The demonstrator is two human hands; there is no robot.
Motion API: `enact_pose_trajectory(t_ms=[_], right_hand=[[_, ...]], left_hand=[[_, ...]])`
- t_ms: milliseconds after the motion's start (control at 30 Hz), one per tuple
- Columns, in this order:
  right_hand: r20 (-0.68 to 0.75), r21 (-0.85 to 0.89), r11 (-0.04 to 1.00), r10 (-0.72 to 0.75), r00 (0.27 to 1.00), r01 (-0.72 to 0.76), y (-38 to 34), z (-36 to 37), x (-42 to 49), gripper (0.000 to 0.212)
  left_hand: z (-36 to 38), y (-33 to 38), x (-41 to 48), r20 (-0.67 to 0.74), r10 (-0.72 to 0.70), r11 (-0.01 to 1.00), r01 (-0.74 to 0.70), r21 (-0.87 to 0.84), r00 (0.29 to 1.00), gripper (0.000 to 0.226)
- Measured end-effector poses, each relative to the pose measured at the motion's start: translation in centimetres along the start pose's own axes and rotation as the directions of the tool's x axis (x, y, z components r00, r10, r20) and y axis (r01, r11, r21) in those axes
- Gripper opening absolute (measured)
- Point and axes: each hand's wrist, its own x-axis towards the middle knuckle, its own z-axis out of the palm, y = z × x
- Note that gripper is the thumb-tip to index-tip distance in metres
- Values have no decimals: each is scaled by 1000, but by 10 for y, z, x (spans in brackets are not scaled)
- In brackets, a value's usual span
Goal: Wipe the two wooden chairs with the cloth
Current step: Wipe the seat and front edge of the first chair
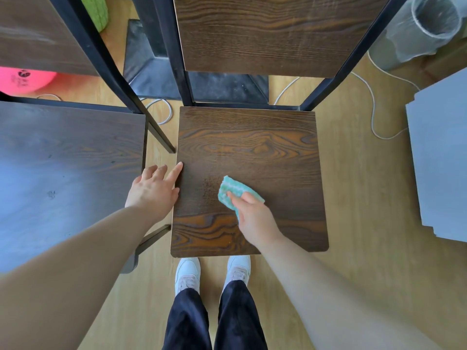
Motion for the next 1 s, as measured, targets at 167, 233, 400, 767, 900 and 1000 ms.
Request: enact_pose_trajectory(t_ms=[167,233,400,767,900,1000], right_hand=[[126,-5,997,-69,990,71,-30,30,-28,61],[193,31,995,-96,977,92,-43,43,-40,62],[374,126,987,-138,917,97,-58,66,-64,60],[152,457,876,95,984,-155,5,-58,-48,39],[-106,443,864,314,943,-238,75,-137,-4,34],[-205,245,919,361,910,-309,113,-170,22,32]], left_hand=[[1,1,-1,-7,-1,1000,1,-8,1000,65],[1,2,0,-17,2,1000,-2,-17,1000,65],[3,-1,1,-39,17,1000,-18,-24,999,65],[0,-6,3,-11,17,999,-17,-27,1000,62],[1,-6,4,-13,14,1000,-15,-26,1000,62],[4,-6,5,-16,13,1000,-13,-18,1000,62]])
